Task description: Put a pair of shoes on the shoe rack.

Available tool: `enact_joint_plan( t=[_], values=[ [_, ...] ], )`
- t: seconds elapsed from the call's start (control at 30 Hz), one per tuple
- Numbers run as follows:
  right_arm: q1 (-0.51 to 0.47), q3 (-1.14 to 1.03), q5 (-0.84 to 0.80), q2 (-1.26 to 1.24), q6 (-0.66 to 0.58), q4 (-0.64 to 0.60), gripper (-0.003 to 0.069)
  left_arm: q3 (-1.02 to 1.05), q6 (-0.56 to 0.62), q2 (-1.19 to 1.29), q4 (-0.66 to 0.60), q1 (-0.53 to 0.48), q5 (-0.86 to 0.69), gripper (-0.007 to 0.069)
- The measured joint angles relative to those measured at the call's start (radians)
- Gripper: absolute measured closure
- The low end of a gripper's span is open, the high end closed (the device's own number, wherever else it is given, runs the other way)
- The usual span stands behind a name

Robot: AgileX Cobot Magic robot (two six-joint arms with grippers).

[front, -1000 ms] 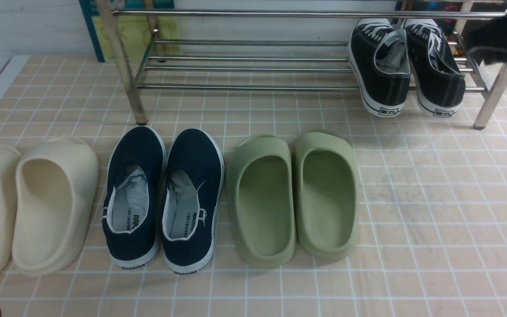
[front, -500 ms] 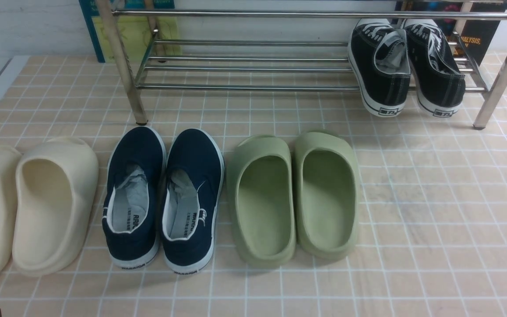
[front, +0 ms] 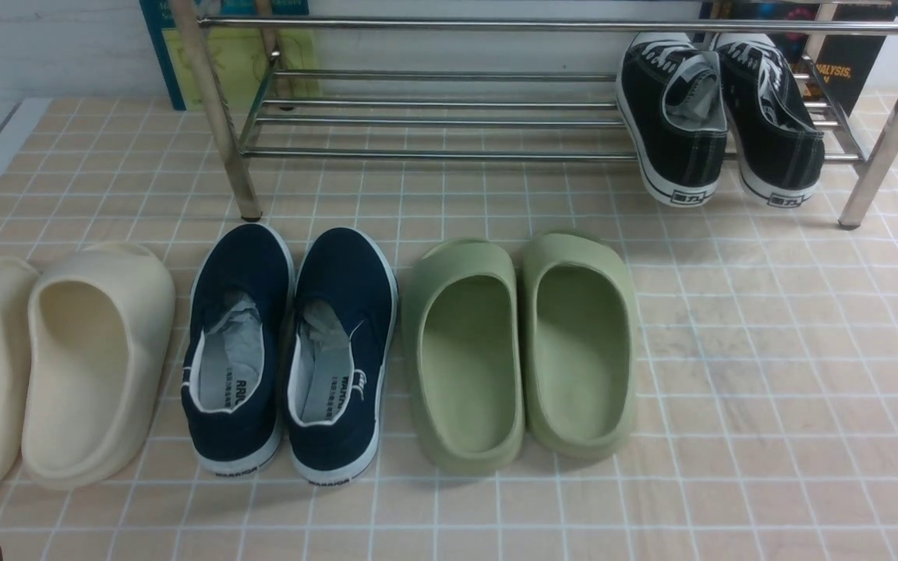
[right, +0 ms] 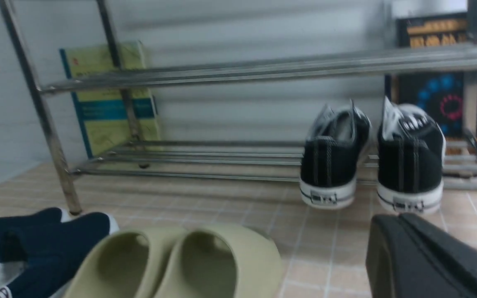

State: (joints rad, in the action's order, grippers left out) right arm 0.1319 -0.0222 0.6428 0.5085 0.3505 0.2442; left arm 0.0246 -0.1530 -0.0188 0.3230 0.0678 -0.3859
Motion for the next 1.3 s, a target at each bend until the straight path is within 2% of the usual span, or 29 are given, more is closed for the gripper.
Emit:
enact_joint_plan(
  t=[0.1,0.37,0.53,0.83,1.03,1.13,1.3],
  values=[
    [0.000,0.000,0.037,0.000,0.020,0.031,0.0667,0.000,0.000,0.000,0.000,0.000,0.000,0.0385],
    [0.000,0.000,0.112,0.000,0.103,-0.099,0.0664,0.000,0.000,0.000,0.000,0.000,0.000,0.0385],
    [0.000,0.000,0.110,-0.010,0.104,-0.097,0.0663,0.000,0.000,0.000,0.000,0.000,0.000,0.0385],
    [-0.002,0.000,0.095,-0.174,0.094,-0.064,0.0657,0.000,0.000,0.000,0.000,0.000,0.000,0.0385],
    [-0.087,0.000,0.087,-0.314,0.053,-0.137,0.0654,0.000,0.000,0.000,0.000,0.000,0.000,0.0385],
    [-0.140,0.000,0.000,-0.371,0.004,-0.153,0.0659,0.000,0.000,0.000,0.000,0.000,0.000,0.0385],
    [-0.190,0.000,-0.498,-0.498,-0.101,-0.222,0.0666,0.000,0.000,0.000,0.000,0.000,0.000,0.0385]
  ],
)
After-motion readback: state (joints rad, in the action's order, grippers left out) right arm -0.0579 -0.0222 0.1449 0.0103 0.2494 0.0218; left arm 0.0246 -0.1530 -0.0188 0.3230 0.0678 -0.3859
